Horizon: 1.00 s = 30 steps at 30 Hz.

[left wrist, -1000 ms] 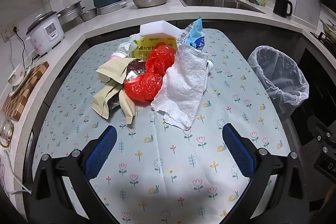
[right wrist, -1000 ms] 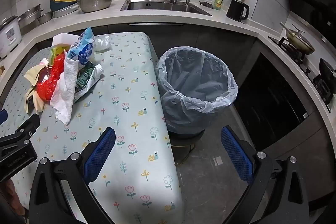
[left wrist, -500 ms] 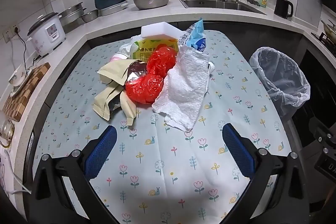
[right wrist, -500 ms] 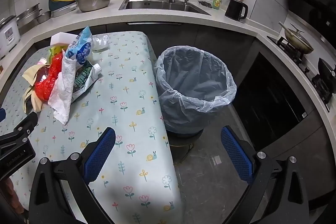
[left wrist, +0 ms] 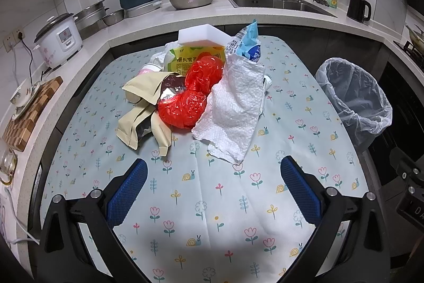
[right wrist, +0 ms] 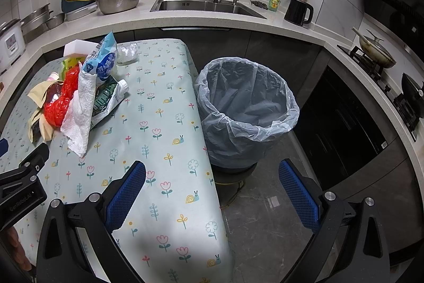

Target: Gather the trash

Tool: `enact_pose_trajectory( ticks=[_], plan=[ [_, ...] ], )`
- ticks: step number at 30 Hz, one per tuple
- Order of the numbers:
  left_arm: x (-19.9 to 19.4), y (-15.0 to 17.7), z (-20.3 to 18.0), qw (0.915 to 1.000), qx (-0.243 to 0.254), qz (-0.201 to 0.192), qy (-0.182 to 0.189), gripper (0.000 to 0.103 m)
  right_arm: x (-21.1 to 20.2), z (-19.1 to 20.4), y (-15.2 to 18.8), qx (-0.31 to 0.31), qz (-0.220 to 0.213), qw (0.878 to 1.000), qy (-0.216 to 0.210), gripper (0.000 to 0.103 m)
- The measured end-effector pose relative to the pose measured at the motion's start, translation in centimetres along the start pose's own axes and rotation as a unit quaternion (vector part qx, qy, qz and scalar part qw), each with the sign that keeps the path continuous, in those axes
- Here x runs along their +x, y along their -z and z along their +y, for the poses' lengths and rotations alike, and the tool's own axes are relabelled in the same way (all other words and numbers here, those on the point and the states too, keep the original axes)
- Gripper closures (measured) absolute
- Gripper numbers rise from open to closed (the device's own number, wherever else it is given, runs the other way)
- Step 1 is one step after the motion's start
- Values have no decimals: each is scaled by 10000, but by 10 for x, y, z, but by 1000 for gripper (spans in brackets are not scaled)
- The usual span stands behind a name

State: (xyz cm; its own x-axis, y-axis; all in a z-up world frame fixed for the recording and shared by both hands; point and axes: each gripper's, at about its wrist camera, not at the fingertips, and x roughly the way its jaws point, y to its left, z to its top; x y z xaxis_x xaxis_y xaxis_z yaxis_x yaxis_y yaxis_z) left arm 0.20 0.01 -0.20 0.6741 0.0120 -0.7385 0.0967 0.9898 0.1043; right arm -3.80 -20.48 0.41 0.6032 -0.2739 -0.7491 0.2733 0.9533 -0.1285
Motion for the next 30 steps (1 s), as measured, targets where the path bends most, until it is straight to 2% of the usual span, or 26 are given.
enact_pose_trajectory(
  ticks=[30],
  plan=[
    [0,1,-1,10000,2,-5,2,7,-2,5,-1,-66,-3,10000,-65,7]
  ],
)
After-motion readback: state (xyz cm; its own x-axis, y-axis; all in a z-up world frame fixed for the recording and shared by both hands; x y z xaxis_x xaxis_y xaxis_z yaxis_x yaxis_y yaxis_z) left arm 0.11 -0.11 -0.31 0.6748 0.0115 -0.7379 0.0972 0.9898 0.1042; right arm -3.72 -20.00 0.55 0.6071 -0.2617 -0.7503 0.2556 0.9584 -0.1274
